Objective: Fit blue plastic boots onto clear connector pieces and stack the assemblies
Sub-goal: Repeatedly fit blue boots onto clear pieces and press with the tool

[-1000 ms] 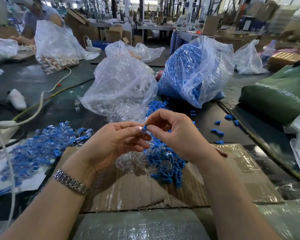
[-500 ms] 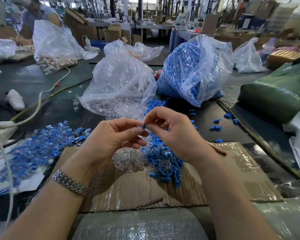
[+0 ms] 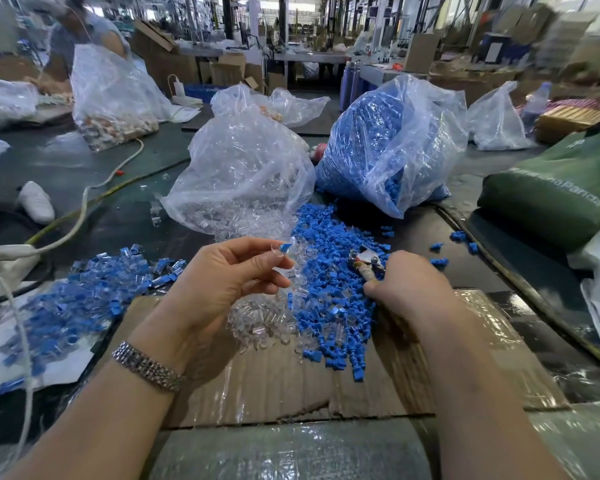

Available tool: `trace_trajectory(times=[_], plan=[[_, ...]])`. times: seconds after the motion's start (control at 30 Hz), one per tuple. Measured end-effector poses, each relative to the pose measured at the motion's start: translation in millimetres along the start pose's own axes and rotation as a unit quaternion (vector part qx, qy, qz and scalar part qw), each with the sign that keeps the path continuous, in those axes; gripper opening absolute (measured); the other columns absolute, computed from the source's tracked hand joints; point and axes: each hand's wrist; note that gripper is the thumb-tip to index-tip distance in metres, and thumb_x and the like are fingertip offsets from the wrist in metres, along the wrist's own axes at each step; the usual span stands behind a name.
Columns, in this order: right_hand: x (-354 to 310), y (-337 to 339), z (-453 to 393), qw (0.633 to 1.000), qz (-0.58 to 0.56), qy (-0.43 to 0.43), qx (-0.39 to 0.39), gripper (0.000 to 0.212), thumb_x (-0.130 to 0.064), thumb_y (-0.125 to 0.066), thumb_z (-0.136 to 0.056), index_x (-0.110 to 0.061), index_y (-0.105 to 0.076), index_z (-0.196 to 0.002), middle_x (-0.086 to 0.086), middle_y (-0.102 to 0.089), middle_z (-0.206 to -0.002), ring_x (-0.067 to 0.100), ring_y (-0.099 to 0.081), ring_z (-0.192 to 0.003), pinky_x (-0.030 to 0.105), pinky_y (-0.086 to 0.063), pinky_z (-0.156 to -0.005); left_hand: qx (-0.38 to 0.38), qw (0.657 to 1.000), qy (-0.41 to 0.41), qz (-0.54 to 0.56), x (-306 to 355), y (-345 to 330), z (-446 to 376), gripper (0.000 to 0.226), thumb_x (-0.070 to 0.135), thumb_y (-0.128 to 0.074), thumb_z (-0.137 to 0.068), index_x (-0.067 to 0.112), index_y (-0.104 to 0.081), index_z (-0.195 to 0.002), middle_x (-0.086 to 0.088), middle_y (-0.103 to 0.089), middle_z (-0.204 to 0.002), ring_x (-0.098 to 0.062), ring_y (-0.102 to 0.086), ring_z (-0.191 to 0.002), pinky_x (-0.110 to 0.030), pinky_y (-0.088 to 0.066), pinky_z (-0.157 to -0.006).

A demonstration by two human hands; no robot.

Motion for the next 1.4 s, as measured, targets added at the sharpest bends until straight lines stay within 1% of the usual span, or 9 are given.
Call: trace_trajectory(times=[0.1,0.2,0.3,0.43,0.8,1.07,1.17,1.27,1.4], plan=[[2.5,3.0,-1.8,0.999,-0.040,0.004,0.027,0.032,-0.036,-0.059,-0.092,-0.012,-0.050,-0.073,0.007,-0.056,-0.076,0.028,-0.056,-0.074,0.033,-0.033,-0.055,0.027,0.999,-0.003,0.022,0.9,1.9,-0.5,0.041,0.023,-0.079,-0.072,0.004,-0.075,-0.108,-0.021,-0.075,-0.104,-0.026,-0.074,-0.082,-0.026,-0.060,-0.068],[5.9,12.4,1.8,0.978,-0.203,0.033,0.036,0.033,-0.031,-0.055,-0.095,-0.006,-0.053,-0.073,0.008,-0.055,-0.069,0.024,-0.052,-0.061,0.034,-0.039,-0.055,0.051,0.998,-0.003,0.044,1.4,4.1,-2.1,0.038,0.018,-0.075,-0.076,0.002,-0.073,-0.110,-0.019,-0.076,-0.103,-0.024,-0.074,-0.083,-0.025,-0.061,-0.068],[0.8,22.1,11.9,0.910,-0.393,0.090,-0.093,0.029,-0.024,-0.062,-0.100,0.005,-0.067,-0.098,0.009,-0.066,-0.073,0.020,-0.066,-0.063,0.032,-0.059,-0.060,0.062,0.996,0.002,0.063,0.9,5.4,-3.8,0.032,0.014,-0.073,-0.080,0.002,-0.074,-0.109,-0.019,-0.075,-0.106,-0.023,-0.074,-0.087,-0.025,-0.061,-0.068],[-17.0,16.1,27.0,0.848,-0.422,0.158,-0.278,0.037,-0.024,-0.060,-0.102,0.009,-0.062,-0.119,0.011,-0.073,-0.082,0.024,-0.072,-0.077,0.033,-0.058,-0.069,0.065,0.996,0.002,0.066,-0.5,4.3,-4.7,0.024,0.016,-0.074,-0.078,0.011,-0.080,-0.100,-0.015,-0.077,-0.106,-0.021,-0.074,-0.093,-0.026,-0.061,-0.070],[-30.5,9.6,39.9,0.860,-0.375,0.213,-0.274,0.038,-0.032,-0.058,-0.103,0.005,-0.065,-0.114,0.021,-0.075,-0.098,0.036,-0.075,-0.093,0.035,-0.061,-0.075,0.050,0.998,-0.021,-0.021,-3.9,-3.6,-5.2,0.024,0.021,-0.075,-0.077,0.017,-0.081,-0.100,-0.011,-0.078,-0.104,-0.015,-0.073,-0.091,-0.022,-0.057,-0.069],[-41.8,5.1,42.6,0.871,-0.380,0.196,-0.243,0.044,-0.040,-0.057,-0.103,0.002,-0.070,-0.098,0.008,-0.072,-0.075,0.026,-0.073,-0.069,0.040,-0.063,-0.067,0.079,0.995,-0.041,-0.039,-4.7,-5.6,-5.5,0.023,0.019,-0.074,-0.075,0.015,-0.079,-0.097,-0.011,-0.078,-0.098,-0.014,-0.073,-0.085,-0.022,-0.059,-0.071],[-45.2,3.7,44.6,0.883,-0.362,0.199,-0.223,0.045,-0.042,-0.057,-0.102,0.000,-0.071,-0.093,0.007,-0.072,-0.073,0.025,-0.071,-0.067,0.044,-0.062,-0.074,0.074,0.996,-0.043,-0.038,-3.3,-4.6,-3.9,0.019,0.018,-0.073,-0.076,0.017,-0.081,-0.093,-0.010,-0.079,-0.096,-0.014,-0.073,-0.084,-0.021,-0.059,-0.070],[-43.0,4.5,42.4,0.866,-0.387,0.209,-0.239,0.044,-0.043,-0.057,-0.102,-0.001,-0.070,-0.099,0.005,-0.071,-0.072,0.025,-0.070,-0.067,0.038,-0.061,-0.066,0.088,0.992,-0.064,-0.061,-1.3,-5.2,-2.1,0.016,0.021,-0.074,-0.077,0.022,-0.082,-0.091,-0.007,-0.079,-0.092,-0.009,-0.072,-0.077,-0.016,-0.055,-0.063],[-26.0,14.6,33.2,0.871,-0.406,0.200,-0.191,0.041,-0.050,-0.064,-0.096,-0.010,-0.073,-0.100,0.002,-0.073,-0.078,0.020,-0.072,-0.071,0.041,-0.063,-0.075,0.154,0.978,-0.097,-0.104,6.9,12.1,0.0,0.012,0.020,-0.078,-0.082,0.020,-0.080,-0.093,-0.008,-0.078,-0.092,-0.017,-0.075,-0.083,-0.022,-0.059,-0.072]])
Point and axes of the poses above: each hand's wrist, its own z-axis away from the middle knuckle, its own y-axis out of the back of the hand, x = y × z
